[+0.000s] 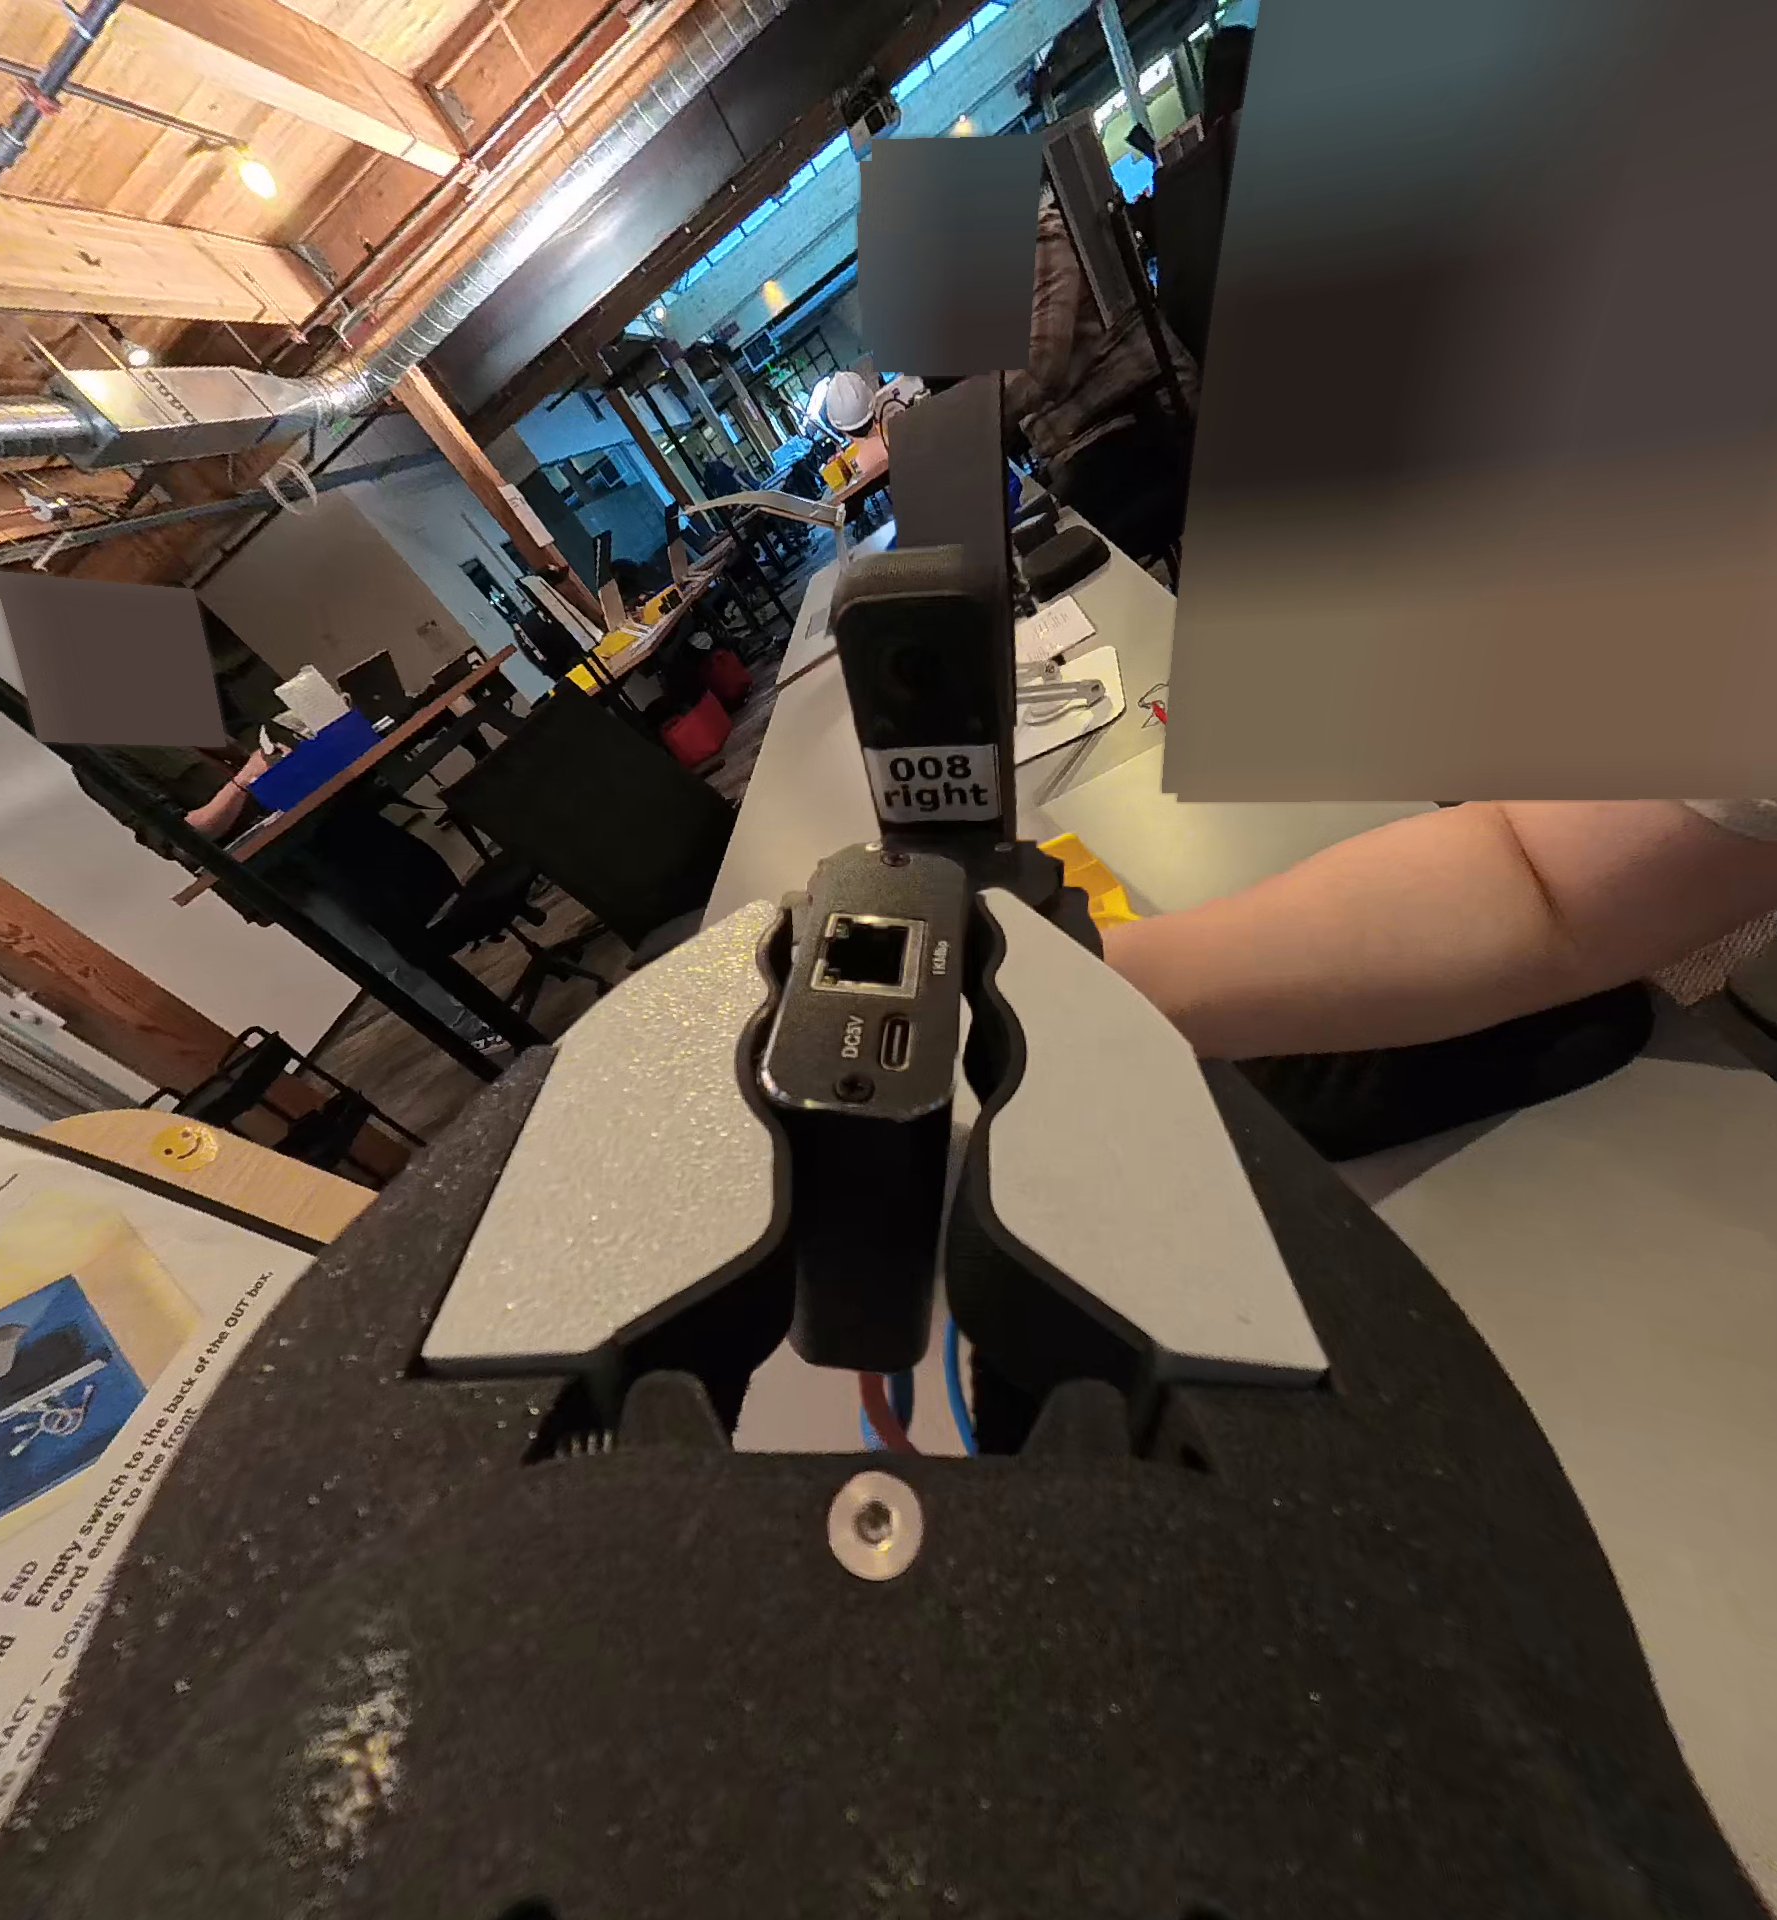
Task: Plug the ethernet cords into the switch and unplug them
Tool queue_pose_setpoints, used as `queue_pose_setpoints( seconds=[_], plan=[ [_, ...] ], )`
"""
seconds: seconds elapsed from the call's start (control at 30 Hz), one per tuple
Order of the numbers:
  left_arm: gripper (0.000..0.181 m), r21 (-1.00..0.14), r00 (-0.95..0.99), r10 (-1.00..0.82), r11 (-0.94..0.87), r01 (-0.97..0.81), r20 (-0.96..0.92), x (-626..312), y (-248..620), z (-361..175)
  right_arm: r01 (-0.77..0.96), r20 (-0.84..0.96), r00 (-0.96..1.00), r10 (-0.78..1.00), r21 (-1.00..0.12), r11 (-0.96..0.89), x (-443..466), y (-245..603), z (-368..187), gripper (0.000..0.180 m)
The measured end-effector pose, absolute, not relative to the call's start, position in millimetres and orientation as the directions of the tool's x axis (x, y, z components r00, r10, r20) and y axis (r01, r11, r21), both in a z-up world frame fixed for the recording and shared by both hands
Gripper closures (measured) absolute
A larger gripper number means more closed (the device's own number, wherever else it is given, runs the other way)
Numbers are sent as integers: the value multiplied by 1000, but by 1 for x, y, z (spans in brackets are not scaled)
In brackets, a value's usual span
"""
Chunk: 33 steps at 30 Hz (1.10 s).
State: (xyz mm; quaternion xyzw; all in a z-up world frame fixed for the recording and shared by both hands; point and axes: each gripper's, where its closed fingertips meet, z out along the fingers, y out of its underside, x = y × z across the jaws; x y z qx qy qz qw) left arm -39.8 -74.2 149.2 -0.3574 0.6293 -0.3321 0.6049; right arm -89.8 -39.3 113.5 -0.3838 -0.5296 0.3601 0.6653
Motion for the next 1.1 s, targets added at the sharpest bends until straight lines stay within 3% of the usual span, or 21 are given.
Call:
queue_pose_setpoints(
  seconds=[0.27,0.4,0.57,0.7,0.8,1.1],
  plan=[
    [139,-785,129,-774,613,-90,-620,-59,-56,156,284,583,340,738,-812,511,-75,-14,111,165],
    [137,-692,179,-673,662,-287,-718,-69,-40,145,559,779,393,489,-624,546,-61,4,112,164],
    [133,-530,217,-492,689,-494,-843,-72,-25,139,750,889,364,279,-457,478,-47,17,114,165],
    [148,-386,143,-390,668,-635,-910,-68,-17,124,811,917,330,225,-397,430,-44,25,109,165],
    [139,-348,148,-348,633,-691,-926,-67,-7,122,843,930,303,206,-363,397,-40,30,105,165],
    [143,-173,58,-225,533,-828,-973,-74,19,107,878,956,240,170,-289,383,-41,28,103,165]
  ],
)
